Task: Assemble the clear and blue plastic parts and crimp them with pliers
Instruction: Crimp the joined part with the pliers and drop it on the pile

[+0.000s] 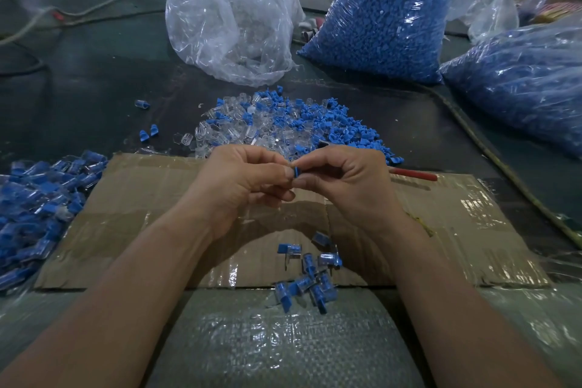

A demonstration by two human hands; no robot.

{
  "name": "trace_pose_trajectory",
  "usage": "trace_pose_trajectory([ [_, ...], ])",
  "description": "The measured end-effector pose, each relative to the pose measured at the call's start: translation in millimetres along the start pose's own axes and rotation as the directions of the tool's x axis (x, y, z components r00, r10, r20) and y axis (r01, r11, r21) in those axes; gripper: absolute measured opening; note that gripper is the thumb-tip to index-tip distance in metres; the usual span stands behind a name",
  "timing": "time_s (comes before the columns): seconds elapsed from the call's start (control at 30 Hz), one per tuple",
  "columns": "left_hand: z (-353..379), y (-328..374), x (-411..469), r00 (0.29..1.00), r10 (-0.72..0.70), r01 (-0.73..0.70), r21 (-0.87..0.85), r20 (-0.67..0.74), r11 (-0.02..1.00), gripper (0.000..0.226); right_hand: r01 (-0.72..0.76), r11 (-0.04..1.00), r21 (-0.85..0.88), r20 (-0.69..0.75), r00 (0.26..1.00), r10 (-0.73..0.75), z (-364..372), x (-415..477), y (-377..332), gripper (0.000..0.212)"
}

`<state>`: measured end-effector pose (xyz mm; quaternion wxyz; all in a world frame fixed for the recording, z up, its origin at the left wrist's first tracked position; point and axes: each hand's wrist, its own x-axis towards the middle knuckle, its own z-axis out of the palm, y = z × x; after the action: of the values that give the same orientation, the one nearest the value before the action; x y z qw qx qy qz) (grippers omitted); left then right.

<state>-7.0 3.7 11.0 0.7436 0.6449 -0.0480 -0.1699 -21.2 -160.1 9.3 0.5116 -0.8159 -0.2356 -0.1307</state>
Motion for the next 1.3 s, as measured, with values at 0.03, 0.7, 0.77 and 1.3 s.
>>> trace_pose_trajectory([
  [0.03, -0.1, -0.3, 0.2, 1.0, 0.0, 0.0, 0.009, 0.006, 1.0, 0.005, 0.006, 1.0, -0.026, 0.001, 1.0, -0.006, -0.5, -0.1, -0.3, 0.031],
  [0.7, -3.3, -4.7, 3.8, 0.997, 0.05, -0.054, -0.064, -0.054, 0.997, 0.002, -0.625, 0.627, -0.464, -0.141, 0.751, 0.645, -74.9, -1.9, 11.5, 0.105],
  [0.77, -3.6, -4.9, 3.8, 0.997, 0.052, -0.056, -0.071, -0.061, 0.996, 0.009, -0.593, 0.526, -0.609, -0.032, 0.682, 0.731, -73.3, -3.2, 14.1, 0.124],
  [1.3, -5.9, -5.3, 5.2, 0.998, 0.049, -0.053, -0.079, -0.049, 0.995, 0.009, -0.538, 0.528, -0.657, -0.069, 0.741, 0.668, -66.0, 2.1, 26.5, 0.052],
])
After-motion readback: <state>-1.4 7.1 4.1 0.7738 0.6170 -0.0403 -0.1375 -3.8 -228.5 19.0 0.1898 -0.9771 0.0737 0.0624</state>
